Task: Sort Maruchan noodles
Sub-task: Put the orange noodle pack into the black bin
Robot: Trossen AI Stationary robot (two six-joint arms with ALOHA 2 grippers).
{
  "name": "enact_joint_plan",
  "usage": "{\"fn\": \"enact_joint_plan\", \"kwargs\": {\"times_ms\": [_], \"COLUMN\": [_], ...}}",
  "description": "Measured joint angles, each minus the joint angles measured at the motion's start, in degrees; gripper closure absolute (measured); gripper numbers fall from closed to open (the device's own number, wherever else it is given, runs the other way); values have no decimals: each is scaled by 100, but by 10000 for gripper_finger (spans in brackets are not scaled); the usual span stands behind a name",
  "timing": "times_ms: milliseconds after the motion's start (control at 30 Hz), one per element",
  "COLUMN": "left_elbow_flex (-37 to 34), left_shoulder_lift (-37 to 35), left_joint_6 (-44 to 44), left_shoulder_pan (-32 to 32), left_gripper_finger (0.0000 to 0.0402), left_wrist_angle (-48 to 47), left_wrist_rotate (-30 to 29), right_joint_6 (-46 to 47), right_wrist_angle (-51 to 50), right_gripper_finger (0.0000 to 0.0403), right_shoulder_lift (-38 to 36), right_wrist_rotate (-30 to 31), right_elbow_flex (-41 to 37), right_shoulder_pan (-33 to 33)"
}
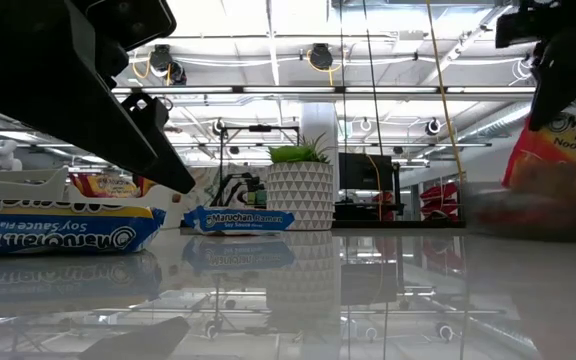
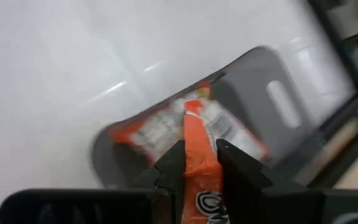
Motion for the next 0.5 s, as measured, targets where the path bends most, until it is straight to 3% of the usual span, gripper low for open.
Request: {"fn": "enact_joint_plan", "kwargs": {"times_ms": [267, 500], "left_elbow_flex": [0, 0], "left_shoulder_lift": [0, 0], "left_joint_6": [-12, -81], "left_shoulder_pan": [1, -28], "left_gripper_finger": [76, 76], "left_wrist_angle": [0, 0], "left_wrist_rotate": [0, 0], "right_joint_6": [-792, -907], "right_wrist_angle": [872, 912], "right_gripper_finger": [328, 328], "right_shoulder_lift": [4, 33], "right_wrist_rotate": [138, 18], "right_elbow_flex": [384, 383], "right_shoulder_pan": [13, 13]}}
